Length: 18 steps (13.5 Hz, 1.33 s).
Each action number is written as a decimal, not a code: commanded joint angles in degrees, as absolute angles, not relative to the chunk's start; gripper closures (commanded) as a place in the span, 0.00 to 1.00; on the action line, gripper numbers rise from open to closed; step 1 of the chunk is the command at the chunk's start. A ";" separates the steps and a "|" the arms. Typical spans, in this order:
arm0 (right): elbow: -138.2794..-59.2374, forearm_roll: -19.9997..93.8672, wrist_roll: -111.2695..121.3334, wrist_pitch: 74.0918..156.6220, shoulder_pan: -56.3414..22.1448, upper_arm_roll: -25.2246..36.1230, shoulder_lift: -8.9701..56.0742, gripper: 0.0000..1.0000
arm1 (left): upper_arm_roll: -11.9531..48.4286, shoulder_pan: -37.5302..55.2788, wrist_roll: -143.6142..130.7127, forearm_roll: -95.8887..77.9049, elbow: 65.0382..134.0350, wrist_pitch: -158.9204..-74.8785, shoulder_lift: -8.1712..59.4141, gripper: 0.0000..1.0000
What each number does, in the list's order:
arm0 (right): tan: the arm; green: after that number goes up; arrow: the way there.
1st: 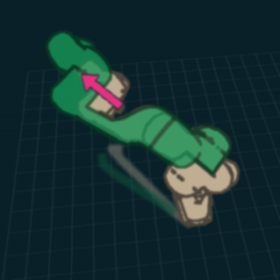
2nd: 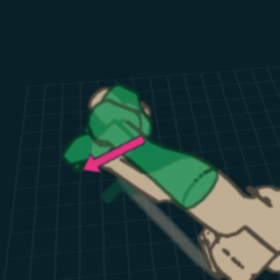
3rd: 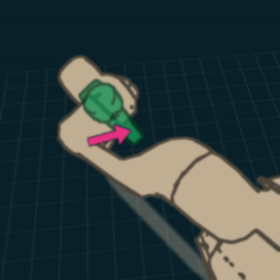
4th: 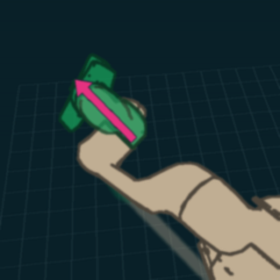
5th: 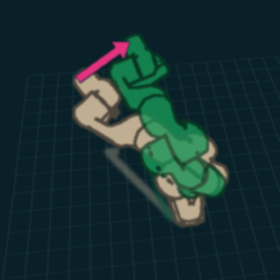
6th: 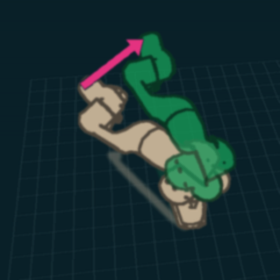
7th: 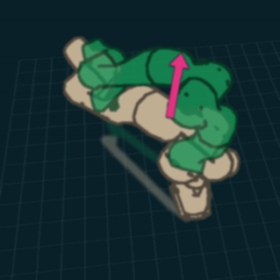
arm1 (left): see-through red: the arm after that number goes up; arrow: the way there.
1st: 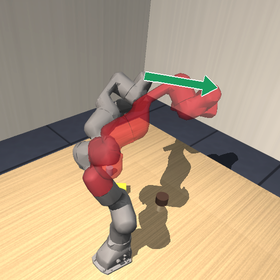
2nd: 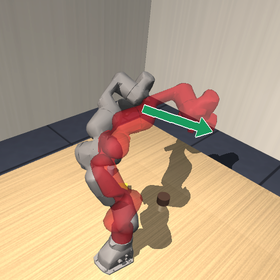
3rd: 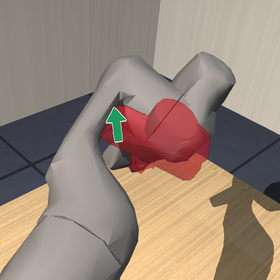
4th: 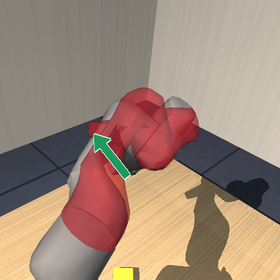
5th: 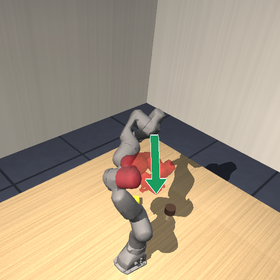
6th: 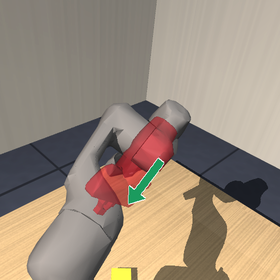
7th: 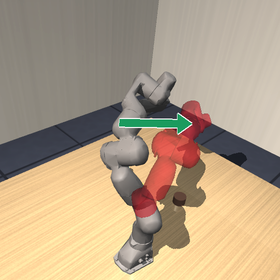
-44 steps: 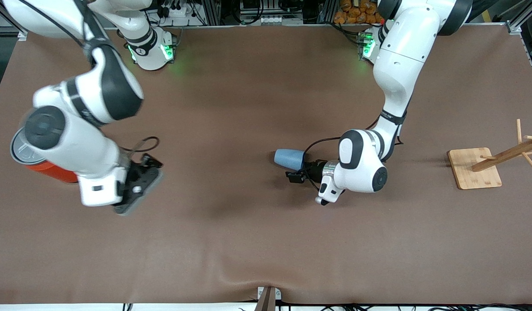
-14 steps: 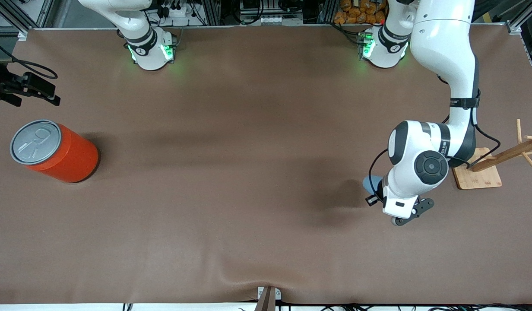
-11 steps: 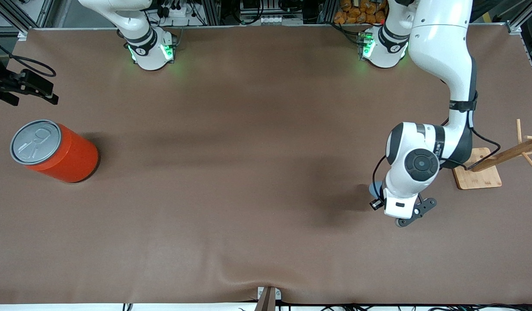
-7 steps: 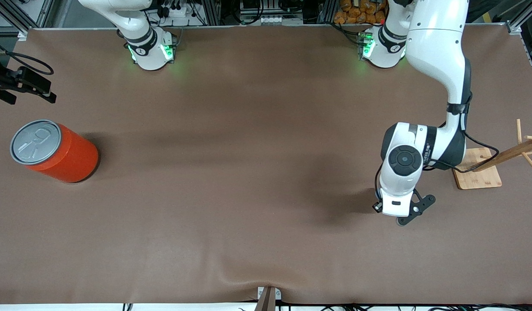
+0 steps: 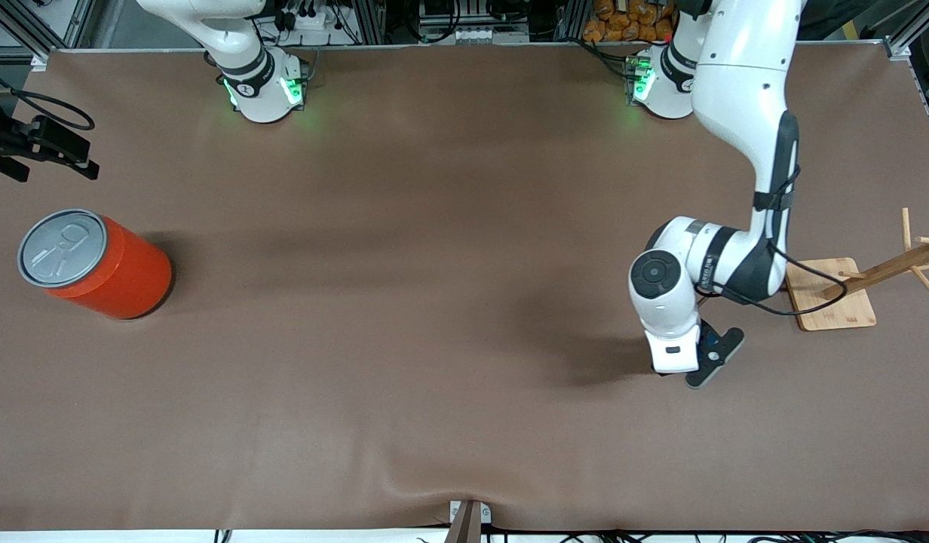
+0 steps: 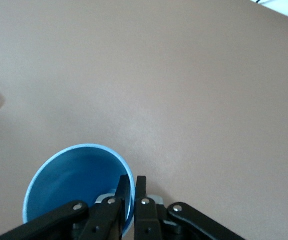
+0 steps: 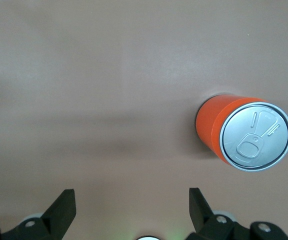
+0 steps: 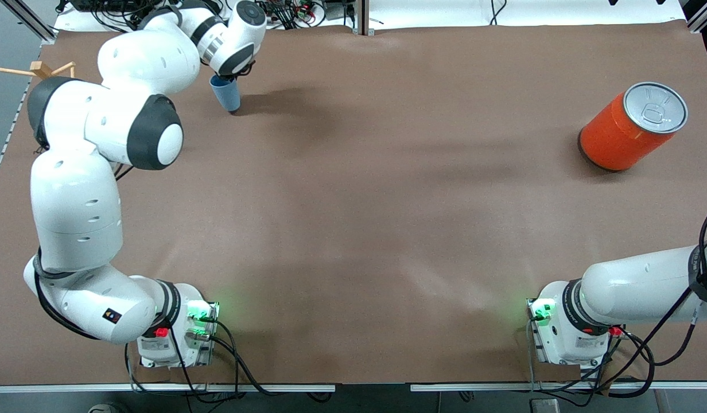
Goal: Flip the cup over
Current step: 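Set the cup upright on the table and open the left gripper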
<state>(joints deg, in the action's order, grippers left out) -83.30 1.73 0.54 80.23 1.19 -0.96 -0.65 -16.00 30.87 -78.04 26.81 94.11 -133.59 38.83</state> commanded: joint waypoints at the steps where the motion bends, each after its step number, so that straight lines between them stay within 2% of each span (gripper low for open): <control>1: -82.35 1.58 0.35 78.32 0.97 -0.79 -0.62 0.00 | -16.44 31.03 -79.71 28.30 94.13 -134.21 38.58 0.62; 2: -82.35 1.84 0.35 78.31 0.88 -0.79 -0.62 0.00 | -16.44 30.76 -80.06 28.30 94.13 -134.21 38.50 0.01; 5: -82.44 1.93 0.35 78.31 0.88 -0.88 -0.61 0.00 | -16.44 30.59 -78.93 28.39 94.13 -133.51 36.05 0.00; 8: -82.44 1.93 0.35 78.22 0.88 -0.88 -0.61 0.00 | -15.82 28.84 -70.79 26.46 94.48 -128.86 29.12 0.00; 13: -82.44 1.93 0.35 78.22 0.97 -0.79 -0.53 0.00 | -15.73 23.92 -46.27 13.47 95.36 -119.81 19.27 0.00; 18: -82.44 1.93 0.44 78.22 1.05 -0.79 -0.53 0.00 | -15.65 20.92 -29.99 10.20 101.86 -116.02 10.04 0.00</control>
<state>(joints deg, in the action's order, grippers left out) -83.26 1.78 0.53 79.06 1.19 -0.98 -0.64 -16.37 20.99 -34.01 11.18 97.44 -117.06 14.61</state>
